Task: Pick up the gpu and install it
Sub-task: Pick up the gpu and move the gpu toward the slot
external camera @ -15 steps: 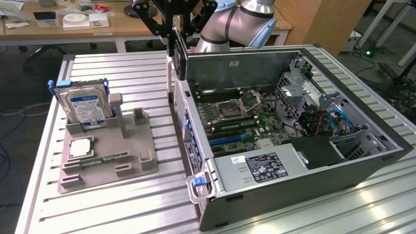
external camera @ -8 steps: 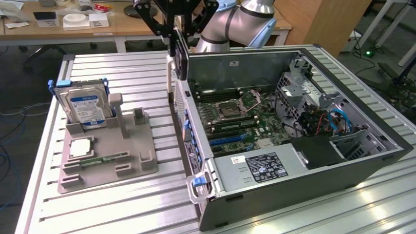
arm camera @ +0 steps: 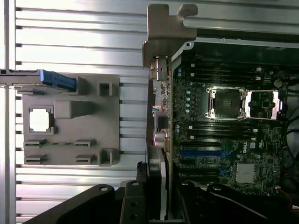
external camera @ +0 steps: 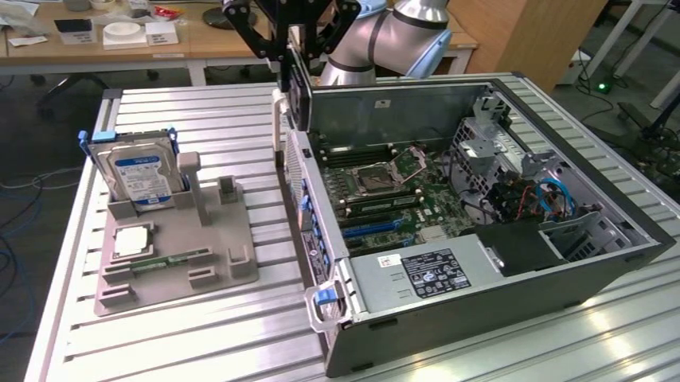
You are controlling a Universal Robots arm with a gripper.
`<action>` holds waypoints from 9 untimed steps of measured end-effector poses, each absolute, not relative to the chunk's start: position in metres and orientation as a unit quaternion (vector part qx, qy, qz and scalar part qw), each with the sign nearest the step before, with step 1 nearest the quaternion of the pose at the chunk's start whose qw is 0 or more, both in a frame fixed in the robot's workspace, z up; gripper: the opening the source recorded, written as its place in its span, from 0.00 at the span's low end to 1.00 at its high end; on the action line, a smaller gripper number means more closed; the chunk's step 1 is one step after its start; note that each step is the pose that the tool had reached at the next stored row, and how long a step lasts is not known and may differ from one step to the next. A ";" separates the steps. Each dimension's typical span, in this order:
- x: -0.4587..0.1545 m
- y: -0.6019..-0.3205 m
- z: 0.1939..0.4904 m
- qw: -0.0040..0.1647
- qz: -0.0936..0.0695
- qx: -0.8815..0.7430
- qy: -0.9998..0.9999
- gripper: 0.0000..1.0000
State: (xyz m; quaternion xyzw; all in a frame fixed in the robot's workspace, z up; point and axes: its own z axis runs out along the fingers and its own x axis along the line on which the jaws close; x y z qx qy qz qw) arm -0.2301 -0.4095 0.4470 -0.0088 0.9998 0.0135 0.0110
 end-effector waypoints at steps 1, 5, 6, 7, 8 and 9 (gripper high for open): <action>-0.230 -0.410 0.447 0.011 0.013 -0.009 1.000 0.28; -0.228 -0.409 0.447 0.011 0.014 -0.009 1.000 0.28; -0.228 -0.409 0.447 0.011 0.014 -0.009 1.000 0.28; -0.228 -0.409 0.447 0.011 0.014 -0.009 1.000 0.28; -0.227 -0.409 0.447 0.011 0.014 -0.009 1.000 0.28; -0.227 -0.409 0.447 0.011 0.014 -0.009 1.000 0.28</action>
